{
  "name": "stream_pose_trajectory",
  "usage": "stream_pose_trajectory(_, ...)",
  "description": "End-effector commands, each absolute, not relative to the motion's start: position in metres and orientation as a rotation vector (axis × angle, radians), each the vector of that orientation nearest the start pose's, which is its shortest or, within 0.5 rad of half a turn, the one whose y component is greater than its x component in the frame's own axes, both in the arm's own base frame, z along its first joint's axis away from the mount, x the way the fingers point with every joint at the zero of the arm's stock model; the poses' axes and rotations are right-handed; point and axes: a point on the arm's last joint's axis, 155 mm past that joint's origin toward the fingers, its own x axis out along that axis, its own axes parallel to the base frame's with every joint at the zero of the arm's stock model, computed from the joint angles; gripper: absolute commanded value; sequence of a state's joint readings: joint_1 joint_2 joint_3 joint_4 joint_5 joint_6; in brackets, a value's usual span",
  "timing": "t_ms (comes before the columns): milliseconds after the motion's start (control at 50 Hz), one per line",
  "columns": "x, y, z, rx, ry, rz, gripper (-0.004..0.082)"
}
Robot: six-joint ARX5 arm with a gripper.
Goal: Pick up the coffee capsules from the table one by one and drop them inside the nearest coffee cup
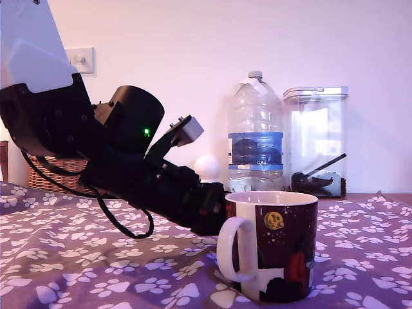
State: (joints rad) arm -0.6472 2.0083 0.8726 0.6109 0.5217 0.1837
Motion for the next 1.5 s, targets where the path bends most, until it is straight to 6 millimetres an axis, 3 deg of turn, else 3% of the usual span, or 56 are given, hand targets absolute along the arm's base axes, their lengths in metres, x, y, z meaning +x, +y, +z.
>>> stream_pose_trajectory(0,0.334,-0.368,0.057,0.19,0.387,-1.192,0.0054)
stream_pose_trajectory(280,0.323,-0.353,0.076,0.186,0.362,-1.181,0.0054)
stream_pose_trajectory(520,0.298,-0.34,0.097,0.184,0.358,-1.193,0.0054)
stream_pose_trajectory(760,0.266,-0.344,0.116,0.2,0.399,-1.245,0.0054)
stream_pose_trajectory(1060,0.224,-0.349,0.103,0.267,0.498,-1.317,0.0054)
stream_pose_trajectory(1260,0.217,-0.351,0.094,0.306,0.538,-1.298,0.0054)
stream_pose_trajectory(1480,0.222,-0.347,0.092,0.43,0.59,-1.25,0.0055)
